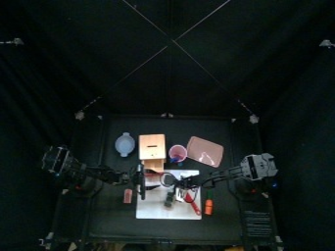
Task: Place sushi on board then cut the sushi with the knife then place the pieces on the plate
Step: Place the 4 sushi pieces on the plate
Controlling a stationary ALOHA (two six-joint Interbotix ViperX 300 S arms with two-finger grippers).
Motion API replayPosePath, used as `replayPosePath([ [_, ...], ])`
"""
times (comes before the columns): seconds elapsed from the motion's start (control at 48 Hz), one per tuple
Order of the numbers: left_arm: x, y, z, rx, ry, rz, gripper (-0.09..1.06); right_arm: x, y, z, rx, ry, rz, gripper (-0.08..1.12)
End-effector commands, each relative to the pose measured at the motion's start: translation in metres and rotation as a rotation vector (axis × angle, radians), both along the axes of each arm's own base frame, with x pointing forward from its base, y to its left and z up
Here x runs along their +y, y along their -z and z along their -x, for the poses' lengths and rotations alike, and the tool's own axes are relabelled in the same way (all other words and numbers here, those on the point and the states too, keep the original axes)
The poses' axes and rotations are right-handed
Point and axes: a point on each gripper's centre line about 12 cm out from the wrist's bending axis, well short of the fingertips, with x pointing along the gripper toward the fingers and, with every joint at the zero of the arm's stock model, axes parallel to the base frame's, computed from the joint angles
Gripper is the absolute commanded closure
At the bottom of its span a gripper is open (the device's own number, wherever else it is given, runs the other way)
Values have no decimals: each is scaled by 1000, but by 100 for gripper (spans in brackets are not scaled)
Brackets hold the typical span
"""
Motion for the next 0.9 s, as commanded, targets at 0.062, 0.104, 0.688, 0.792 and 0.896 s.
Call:
replayPosePath([
  [0.062, 0, -6, -2, -26, -2, 4, 4, -2, -10, -6, -33, -5, 11, 36],
  [0.104, -1, -6, -3, -24, -2, 4, 4, -2, -11, -6, -34, -14, 20, 35],
  [0.688, 1, -7, -4, -26, -12, 10, 4, -10, -35, 6, -2, -48, 88, 23],
  [0.792, 2, -7, -4, -26, -24, 18, 4, -12, -33, 8, 11, -50, 97, 23],
  [0.896, 3, -6, -3, -23, -24, 19, 4, -20, -31, 9, 25, -32, 101, 23],
])
